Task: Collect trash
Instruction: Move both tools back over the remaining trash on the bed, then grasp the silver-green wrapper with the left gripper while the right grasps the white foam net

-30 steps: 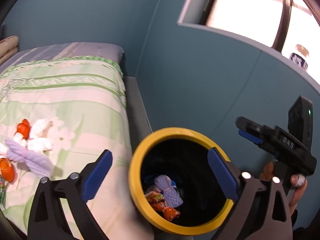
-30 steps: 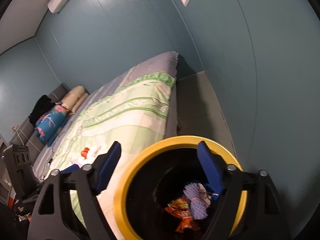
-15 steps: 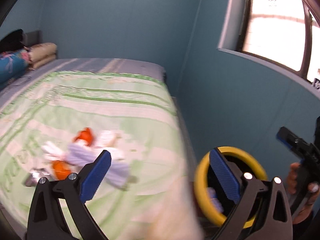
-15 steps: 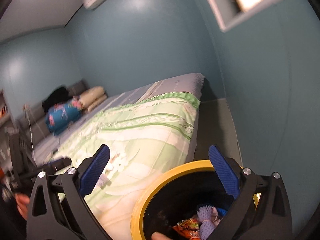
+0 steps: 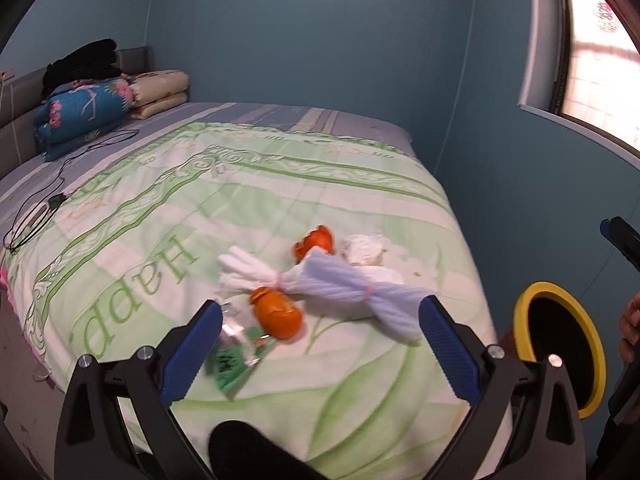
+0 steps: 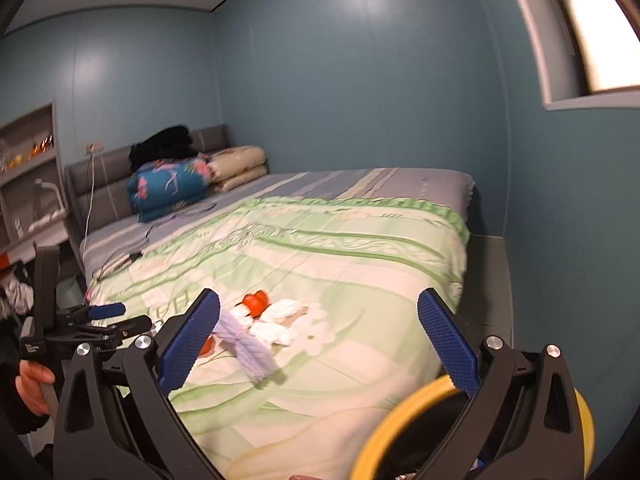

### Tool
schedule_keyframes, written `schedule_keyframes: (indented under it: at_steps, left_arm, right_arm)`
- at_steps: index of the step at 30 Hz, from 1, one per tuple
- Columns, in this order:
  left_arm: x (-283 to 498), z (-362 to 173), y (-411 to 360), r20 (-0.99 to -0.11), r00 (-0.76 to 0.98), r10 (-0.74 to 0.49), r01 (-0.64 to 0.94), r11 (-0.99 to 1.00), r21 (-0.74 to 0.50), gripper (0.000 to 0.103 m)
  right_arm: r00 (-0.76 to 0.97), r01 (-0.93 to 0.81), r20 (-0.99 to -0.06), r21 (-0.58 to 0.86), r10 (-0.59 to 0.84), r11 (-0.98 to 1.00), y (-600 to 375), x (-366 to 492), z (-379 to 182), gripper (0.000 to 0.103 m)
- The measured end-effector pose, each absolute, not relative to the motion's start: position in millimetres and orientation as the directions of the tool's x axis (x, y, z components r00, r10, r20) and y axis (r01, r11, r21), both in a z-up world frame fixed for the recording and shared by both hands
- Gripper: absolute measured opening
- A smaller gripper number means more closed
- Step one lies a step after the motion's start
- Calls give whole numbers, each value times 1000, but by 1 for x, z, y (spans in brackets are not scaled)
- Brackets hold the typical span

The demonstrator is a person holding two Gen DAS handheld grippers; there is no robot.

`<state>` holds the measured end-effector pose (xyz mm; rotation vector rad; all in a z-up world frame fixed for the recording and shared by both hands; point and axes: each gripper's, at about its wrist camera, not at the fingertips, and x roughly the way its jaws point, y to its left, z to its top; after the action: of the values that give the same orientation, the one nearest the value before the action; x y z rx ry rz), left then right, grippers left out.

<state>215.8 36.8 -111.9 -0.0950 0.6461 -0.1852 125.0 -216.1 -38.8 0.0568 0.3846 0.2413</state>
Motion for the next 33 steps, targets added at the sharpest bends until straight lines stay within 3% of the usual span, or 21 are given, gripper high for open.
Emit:
schedule_keyframes:
  at_steps: [10,20,33]
  left_arm:
    - [224,-148,89,-651,742,-160,60,983,-173,95]
    - [241,-179,120,-691,699,-186,16,969,-245,95]
    - [272,-187,128,-684,697,-214,16,959,-283,95]
  right_arm:
    - [802,-301,-542,-5,250,954,-144,190,-103,95]
    - [757,-326,-621,-87,205,941,-112,220,-142,95]
    - [689,-331,-703,-92,174,939,-102,251,-168,95]
